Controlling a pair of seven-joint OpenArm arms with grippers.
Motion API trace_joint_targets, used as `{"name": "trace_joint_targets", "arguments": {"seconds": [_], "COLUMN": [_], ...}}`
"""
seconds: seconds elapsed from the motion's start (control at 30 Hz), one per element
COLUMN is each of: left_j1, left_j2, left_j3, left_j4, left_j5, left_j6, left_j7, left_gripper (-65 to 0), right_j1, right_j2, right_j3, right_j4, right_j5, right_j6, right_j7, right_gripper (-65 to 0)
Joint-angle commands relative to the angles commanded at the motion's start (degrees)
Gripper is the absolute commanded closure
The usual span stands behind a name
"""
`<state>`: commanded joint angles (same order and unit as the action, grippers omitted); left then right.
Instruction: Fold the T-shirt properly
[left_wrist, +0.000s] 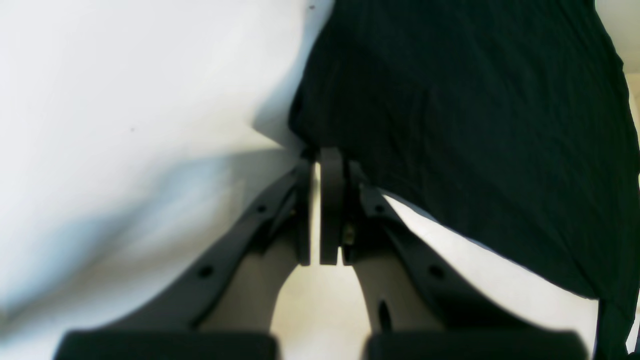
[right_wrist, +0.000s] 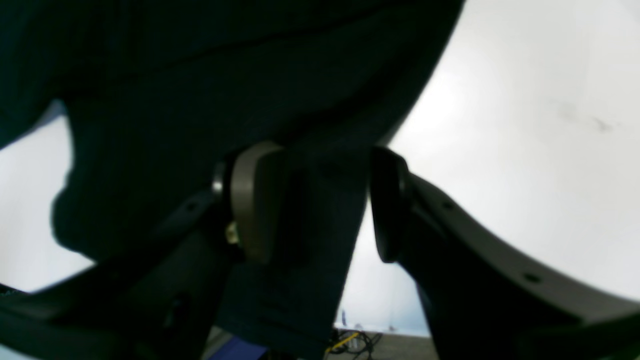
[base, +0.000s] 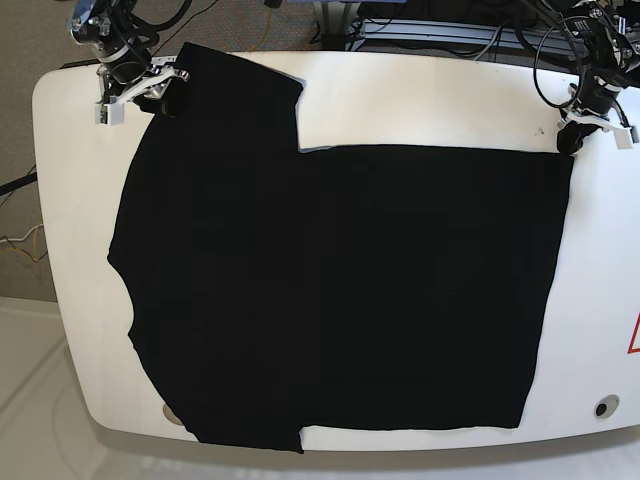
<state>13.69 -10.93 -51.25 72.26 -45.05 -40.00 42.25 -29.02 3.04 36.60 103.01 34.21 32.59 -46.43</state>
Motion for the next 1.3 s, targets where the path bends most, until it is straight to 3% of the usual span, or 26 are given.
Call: {"name": "trace_joint_targets", "arguments": {"seconds": [0.23, 0.57, 1.3], "left_j1": [-0.1, 0.1, 0.3], "left_j2": [0.1, 0.2, 0.3], "left_j3": [-0.2, 0.1, 0.3], "left_j4": [0.2, 0.2, 0.5], "left_j5": [0.1, 0.3, 1.6], "left_j6": [0.0, 0.0, 0.0], "left_j7": [0.5, 0.5, 1.8], "left_gripper": [0.0, 0.0, 0.0], "right_j1": [0.0, 0.1, 0.5], "right_j2": [-0.2, -0.1, -0.2], "right_j3": [-1.5, -1.9, -2.0], "right_j4": [-0.2, -0.5, -1.4], "right_j5": [-1.0, -0.3, 0.4], "right_j6": [0.16, 0.30, 0.62], "right_j7": [-0.5, -0.9, -0.8], "right_gripper": [-22.0, -32.4, -30.8]}}
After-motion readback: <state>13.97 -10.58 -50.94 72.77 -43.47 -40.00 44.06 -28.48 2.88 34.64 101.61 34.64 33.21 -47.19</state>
